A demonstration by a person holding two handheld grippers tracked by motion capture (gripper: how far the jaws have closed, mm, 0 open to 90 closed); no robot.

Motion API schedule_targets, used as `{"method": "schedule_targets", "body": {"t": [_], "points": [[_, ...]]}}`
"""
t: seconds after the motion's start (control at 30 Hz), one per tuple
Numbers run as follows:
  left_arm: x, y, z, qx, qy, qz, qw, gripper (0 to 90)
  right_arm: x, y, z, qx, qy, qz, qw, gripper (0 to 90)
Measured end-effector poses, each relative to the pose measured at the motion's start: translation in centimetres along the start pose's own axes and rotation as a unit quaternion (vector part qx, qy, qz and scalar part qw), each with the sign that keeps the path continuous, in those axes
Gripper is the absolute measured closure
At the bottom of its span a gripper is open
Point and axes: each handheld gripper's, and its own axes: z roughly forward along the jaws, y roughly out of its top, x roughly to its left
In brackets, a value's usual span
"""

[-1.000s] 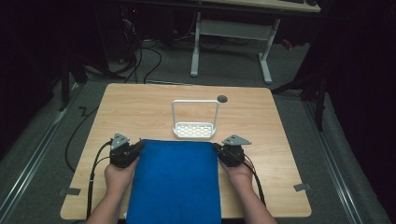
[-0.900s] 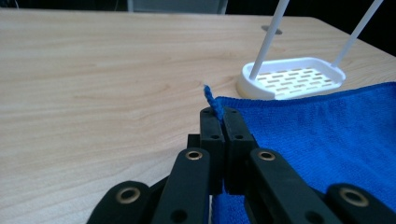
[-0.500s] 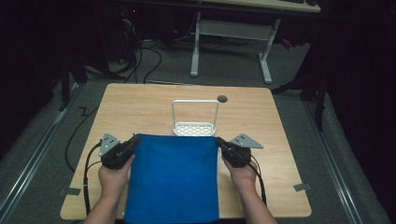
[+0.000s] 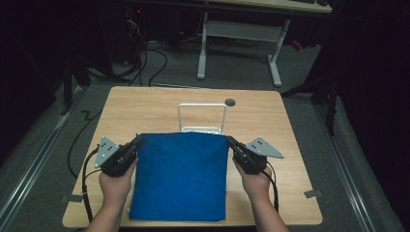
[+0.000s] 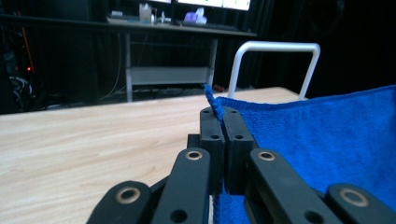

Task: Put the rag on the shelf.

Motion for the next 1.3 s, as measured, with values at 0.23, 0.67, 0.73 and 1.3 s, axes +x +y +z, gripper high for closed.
{"method": "schedule_targets", "body": {"t": [0.23, 0.67, 0.73, 1.3], "points": [[-0.8, 1.8, -0.5, -0.032, -0.005, 0.011, 0.9994, 89.1, 0.4, 1.7, -1.4, -0.031, -0.002, -0.010, 0.9995, 88.8], [-2.2, 7.6, 1.7, -0.071, -0.028, 0.037, 0.9964, 89.1, -1.7, 6.3, -3.3, -0.069, -0.034, -0.038, 0.9963, 88.8], [-2.2, 8.2, 2.3, -0.071, -0.027, 0.042, 0.9962, 89.1, -2.2, 7.0, -3.5, -0.071, -0.036, -0.034, 0.9963, 88.8], [-0.2, 11.3, 9.3, -0.054, -0.009, 0.063, 0.9965, 89.1, -7.3, 11.7, -0.2, -0.066, -0.074, -0.034, 0.9945, 88.9]]}}
